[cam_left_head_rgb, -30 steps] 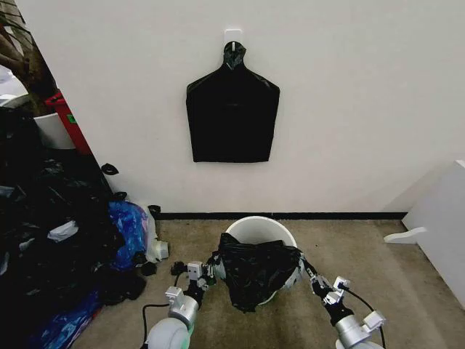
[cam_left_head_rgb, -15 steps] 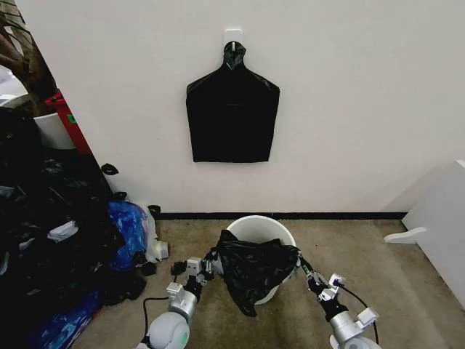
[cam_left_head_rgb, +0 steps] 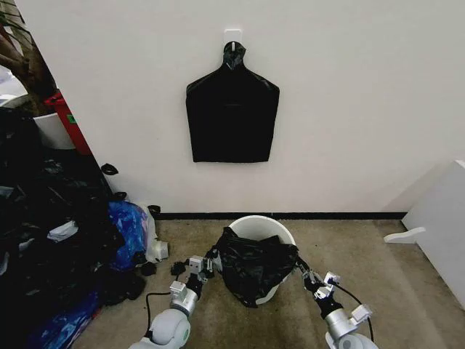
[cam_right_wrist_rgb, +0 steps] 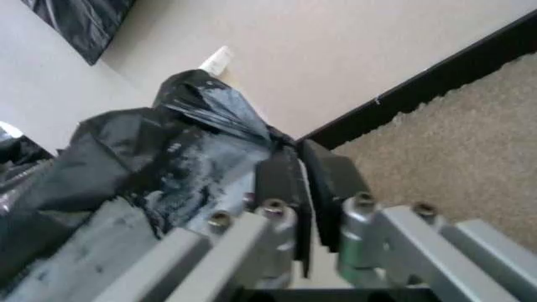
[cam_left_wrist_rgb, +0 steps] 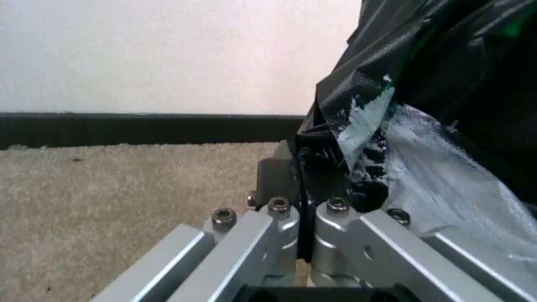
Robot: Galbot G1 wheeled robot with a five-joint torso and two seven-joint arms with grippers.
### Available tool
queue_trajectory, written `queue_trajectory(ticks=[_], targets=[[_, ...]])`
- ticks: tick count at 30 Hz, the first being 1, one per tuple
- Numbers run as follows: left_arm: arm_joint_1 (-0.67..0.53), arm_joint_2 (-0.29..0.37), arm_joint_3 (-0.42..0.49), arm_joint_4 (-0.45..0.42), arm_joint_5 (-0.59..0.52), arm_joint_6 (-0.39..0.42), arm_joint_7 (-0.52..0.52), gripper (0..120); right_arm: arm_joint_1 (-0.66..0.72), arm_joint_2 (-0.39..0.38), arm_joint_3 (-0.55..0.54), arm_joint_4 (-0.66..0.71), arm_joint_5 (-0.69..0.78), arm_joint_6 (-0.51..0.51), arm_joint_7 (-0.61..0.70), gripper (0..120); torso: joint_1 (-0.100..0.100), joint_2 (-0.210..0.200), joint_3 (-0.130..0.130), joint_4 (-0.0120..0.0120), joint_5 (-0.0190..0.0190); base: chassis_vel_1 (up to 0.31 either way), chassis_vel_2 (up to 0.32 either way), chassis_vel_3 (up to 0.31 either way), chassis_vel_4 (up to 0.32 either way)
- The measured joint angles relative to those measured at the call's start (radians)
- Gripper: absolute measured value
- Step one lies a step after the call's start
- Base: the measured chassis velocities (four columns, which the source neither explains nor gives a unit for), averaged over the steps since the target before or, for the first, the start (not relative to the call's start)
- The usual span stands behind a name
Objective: Place the garbage bag over the trash bin.
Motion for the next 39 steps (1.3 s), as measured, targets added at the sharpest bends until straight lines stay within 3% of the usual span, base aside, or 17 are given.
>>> queue_trajectory(ticks=[3, 5, 7, 13, 17, 22, 24, 26, 29, 39], targets=[[0.010, 0.008, 0.001, -0.020, 0.001, 0.009, -0.019, 0, -0.007, -0.006, 0.001, 0.015, -0.017, 0.000, 0.004, 16, 0.000, 0.000, 0.000, 0.0000, 0.0000, 0.000, 0.000, 0.000, 0.000], [0.029, 0.026, -0.001, -0.057, -0.001, 0.022, -0.039, 10, -0.021, -0.016, 0.006, 0.036, -0.033, 0.001, 0.010, 27, 0.000, 0.000, 0.000, 0.0001, 0.0002, 0.000, 0.000, 0.000, 0.000], [0.036, 0.032, -0.002, -0.072, -0.003, 0.029, -0.043, 13, -0.026, -0.022, 0.009, 0.045, -0.034, 0.001, 0.010, 31, 0.000, 0.000, 0.000, 0.0001, 0.0002, 0.000, 0.000, 0.000, 0.000], [0.090, 0.093, -0.020, -0.171, -0.018, 0.052, -0.051, 38, -0.066, -0.080, 0.030, 0.104, -0.035, -0.004, 0.010, 55, 0.000, 0.000, 0.000, 0.0002, -0.0001, 0.000, 0.000, 0.000, 0.000], [0.109, 0.118, -0.029, -0.202, -0.024, 0.055, -0.050, 49, -0.089, -0.097, 0.035, 0.130, -0.033, -0.007, 0.010, 66, 0.000, 0.000, 0.000, 0.0001, 0.0000, 0.000, 0.000, 0.000, 0.000], [0.128, 0.153, -0.037, -0.248, -0.039, 0.063, -0.041, 71, -0.127, -0.116, 0.041, 0.170, -0.030, -0.007, 0.006, 89, 0.000, 0.000, 0.000, 0.0000, -0.0001, 0.000, 0.000, 0.000, 0.000], [0.129, 0.156, -0.038, -0.251, -0.040, 0.063, -0.039, 73, -0.129, -0.117, 0.041, 0.172, -0.029, -0.007, 0.006, 90, 0.000, 0.000, 0.000, 0.0000, -0.0002, 0.000, 0.000, 0.000, 0.000], [0.135, 0.170, -0.043, -0.261, -0.047, 0.065, -0.031, 83, -0.137, -0.123, 0.046, 0.181, -0.027, -0.009, 0.006, 98, 0.000, 0.000, 0.000, 0.0000, -0.0001, 0.000, 0.000, 0.000, 0.000], [0.142, 0.185, -0.050, -0.271, -0.051, 0.066, -0.016, 95, -0.133, -0.126, 0.049, 0.177, -0.028, -0.011, 0.006, 100, 0.000, 0.000, 0.000, 0.0001, -0.0001, 0.000, 0.000, 0.000, 0.000], [0.135, 0.195, -0.050, -0.236, -0.051, 0.069, 0.007, 100, -0.081, -0.117, 0.047, 0.099, -0.066, -0.004, 0.022, 100, 0.000, 0.000, 0.000, 0.0001, 0.0000, 0.000, 0.000, 0.000, 0.000]])
